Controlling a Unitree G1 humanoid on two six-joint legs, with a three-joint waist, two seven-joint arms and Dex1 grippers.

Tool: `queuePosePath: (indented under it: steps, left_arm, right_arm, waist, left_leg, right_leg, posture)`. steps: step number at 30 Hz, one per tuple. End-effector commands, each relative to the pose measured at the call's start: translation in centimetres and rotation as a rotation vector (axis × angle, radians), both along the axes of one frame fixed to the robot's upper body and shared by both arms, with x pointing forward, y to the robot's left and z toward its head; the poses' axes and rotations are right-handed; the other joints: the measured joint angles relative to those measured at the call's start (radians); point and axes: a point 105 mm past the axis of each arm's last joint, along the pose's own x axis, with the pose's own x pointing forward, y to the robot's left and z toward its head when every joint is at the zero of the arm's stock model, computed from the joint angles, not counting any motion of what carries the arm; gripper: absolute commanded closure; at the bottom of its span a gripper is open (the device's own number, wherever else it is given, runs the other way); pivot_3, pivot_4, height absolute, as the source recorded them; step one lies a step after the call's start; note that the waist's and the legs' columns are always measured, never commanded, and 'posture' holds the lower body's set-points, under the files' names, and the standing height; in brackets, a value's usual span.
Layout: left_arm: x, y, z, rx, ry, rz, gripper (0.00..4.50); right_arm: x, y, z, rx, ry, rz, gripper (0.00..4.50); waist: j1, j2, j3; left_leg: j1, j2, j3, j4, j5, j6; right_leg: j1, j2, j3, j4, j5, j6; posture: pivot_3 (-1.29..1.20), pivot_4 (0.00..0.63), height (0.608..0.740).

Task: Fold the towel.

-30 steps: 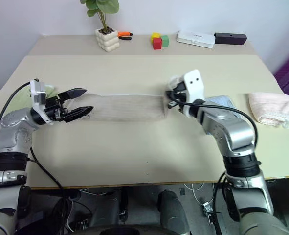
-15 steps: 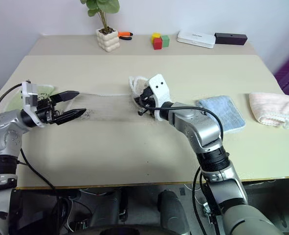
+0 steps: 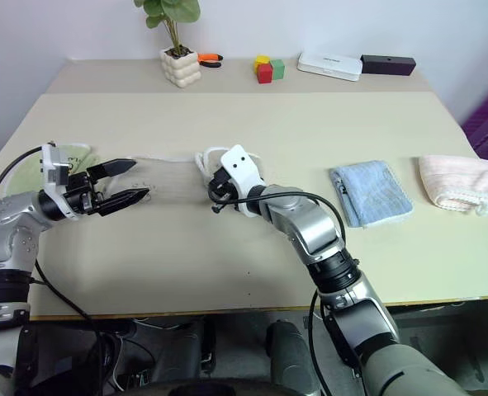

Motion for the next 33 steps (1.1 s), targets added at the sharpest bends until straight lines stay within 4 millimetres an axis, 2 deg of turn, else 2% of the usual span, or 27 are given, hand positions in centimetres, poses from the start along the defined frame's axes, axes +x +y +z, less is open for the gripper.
queuePosePath:
  steps: [1, 2, 5, 8, 10, 12, 13, 17, 19, 22, 24, 26, 29, 32, 33]
  left_arm:
    - [-0.2, 0.0, 1.2, -0.008, -0.044, -0.006, 0.0]
    - [-0.2, 0.0, 1.2, -0.008, -0.043, -0.006, 0.0]
    - [-0.1, -0.1, 1.1, -0.008, -0.039, -0.007, 0.0]
    - [-0.1, -0.2, 1.1, -0.007, -0.034, -0.009, 0.0]
    - [-0.1, -0.3, 1.0, -0.011, -0.032, -0.01, 0.0]
    - [-0.1, -0.4, 1.0, -0.012, -0.032, -0.01, 0.0]
    - [0.0, -0.4, 1.0, -0.011, -0.032, -0.009, 0.0]
    - [0.1, -0.1, 1.0, -0.014, -0.035, 0.004, 0.0]
    - [0.1, -0.1, 0.9, -0.016, -0.031, 0.002, 0.0]
    - [0.1, -0.5, 0.8, -0.02, -0.031, -0.007, 0.0]
    - [0.2, -0.7, 0.9, -0.023, -0.034, -0.008, 0.0]
    - [0.2, -0.8, 1.0, -0.026, -0.036, -0.01, 0.0]
    - [0.1, -0.9, 1.0, -0.04, -0.032, -0.01, 0.0]
    - [0.0, -1.1, 0.8, -0.059, -0.023, -0.009, 0.0]
    - [-0.1, -1.3, 0.7, -0.084, -0.017, -0.002, 0.0]
  right_arm:
    - [0.0, 0.6, 1.1, 0.038, -0.031, 0.003, 4.47]
    - [0.1, 0.7, 1.0, 0.045, -0.021, -0.001, 4.47]
    - [0.2, 0.7, 0.3, 0.028, 0.01, -0.009, 3.62]
    - [0.3, 0.7, 0.3, 0.033, 0.013, -0.027, 2.25]
    - [0.2, 0.8, 0.6, 0.05, 0.015, -0.018, 1.14]
    - [-0.7, 1.2, 1.6, 0.118, 0.03, 0.055, 0.2]
    - [-1.4, 1.4, 2.4, 0.16, 0.025, 0.105, 0.05]
    - [-3.1, 0.6, 6.1, 0.371, 0.032, 0.234, 0.05]
    - [-1.7, -0.5, 6.7, 0.384, -0.015, 0.15, 0.05]
    - [1.7, -2.6, 6.7, 0.413, -0.055, -0.062, 0.05]
    - [2.6, -3.0, 6.4, 0.419, -0.057, -0.102, 0.59]
    - [2.8, -2.5, 5.8, 0.404, -0.057, -0.094, 1.33]
    - [3.6, -2.0, 4.5, 0.362, -0.072, -0.136, 3.01]
    - [3.7, -1.4, 3.0, 0.313, -0.077, -0.126, 4.44]
    - [3.6, -1.2, 2.0, 0.314, -0.055, -0.12, 4.44]
  waist:
    - [0.001, 0.0, 0.0]
    - [0.001, 0.0, 0.0]
    - [0.0, 0.0, 0.0]
    - [0.0, 0.0, 0.0]
    - [-0.001, 0.0, 0.0]
    - [0.0, 0.0, 0.0]
    - [0.001, 0.0, 0.0]
    - [0.001, 0.0, 0.0]
    - [0.001, 0.0, 0.0]
    - [0.0, 0.0, 0.0]
    - [0.001, 0.0, 0.0]
    - [-0.001, 0.0, 0.0]
    - [-0.004, 0.0, 0.0]
    - [-0.006, 0.001, 0.0]
    - [-0.006, 0.0, 0.0]
  left_leg:
    - [0.0, 0.0, 0.0, 0.0, 0.0, 0.0]
    - [0.0, 0.0, 0.0, 0.0, 0.0, 0.0]
    - [0.0, 0.0, 0.0, 0.0, 0.0, 0.0]
    - [0.0, 0.0, 0.0, 0.0, 0.0, 0.0]
    - [0.0, 0.0, 0.0, 0.0, 0.0, 0.0]
    - [0.0, 0.0, 0.0, 0.0, 0.0, 0.0]
    - [0.0, 0.0, 0.0, 0.0, 0.0, 0.0]
    - [0.0, 0.0, 0.0, 0.0, 0.0, 0.0]
    - [0.0, 0.0, 0.0, 0.0, 0.0, 0.0]
    - [0.0, 0.0, 0.0, 0.0, 0.0, 0.0]
    - [0.0, 0.0, 0.0, 0.0, 0.0, 0.0]
    - [0.0, 0.0, 0.0, 0.0, 0.0, 0.0]
    - [0.0, 0.0, 0.0, -0.001, 0.0, 0.0]
    - [0.0, 0.0, 0.001, -0.001, 0.0, 0.0]
    - [0.0, 0.0, 0.001, -0.001, 0.0, 0.0]
  right_leg:
    - [0.0, 0.0, 0.0, 0.0, 0.0, 0.0]
    - [0.0, 0.0, 0.0, 0.0, 0.0, 0.0]
    - [0.0, 0.0, 0.0, 0.0, 0.0, 0.0]
    - [0.0, 0.0, 0.0, 0.0, 0.0, 0.0]
    - [0.0, 0.0, 0.0, 0.0, 0.0, 0.0]
    - [0.0, 0.0, 0.0, 0.0, 0.0, 0.0]
    - [0.0, 0.0, 0.0, 0.0, 0.0, 0.0]
    - [0.0, 0.0, 0.0, 0.0, 0.0, 0.0]
    - [0.0, 0.0, 0.0, 0.0, 0.0, 0.0]
    - [0.0, 0.0, 0.0, 0.0, 0.0, 0.0]
    - [0.0, 0.0, 0.0, 0.0, 0.0, 0.0]
    - [0.0, 0.0, 0.0, 0.0, 0.0, 0.0]
    - [0.0, 0.0, 0.0, 0.0, 0.0, 0.0]
    - [-0.001, 0.0, 0.0, 0.0, 0.0, 0.0]
    - [-0.001, 0.0, 0.0, 0.0, 0.0, 0.0]
  posture:
    - [0.0, 0.15, 0.735]
    - [0.0, 0.15, 0.735]
    - [0.0, 0.15, 0.735]
    - [0.0, 0.15, 0.735]
    - [0.0, 0.15, 0.735]
    - [0.0, 0.15, 0.735]
    - [0.0, 0.15, 0.735]
    - [0.0, 0.15, 0.735]
    - [0.0, 0.15, 0.735]
    - [0.0, 0.15, 0.735]
    - [0.0, 0.15, 0.735]
    - [0.0, 0.15, 0.735]
    - [0.0, 0.15, 0.735]
    - [0.0, 0.15, 0.735]
    - [0.0, 0.15, 0.735]
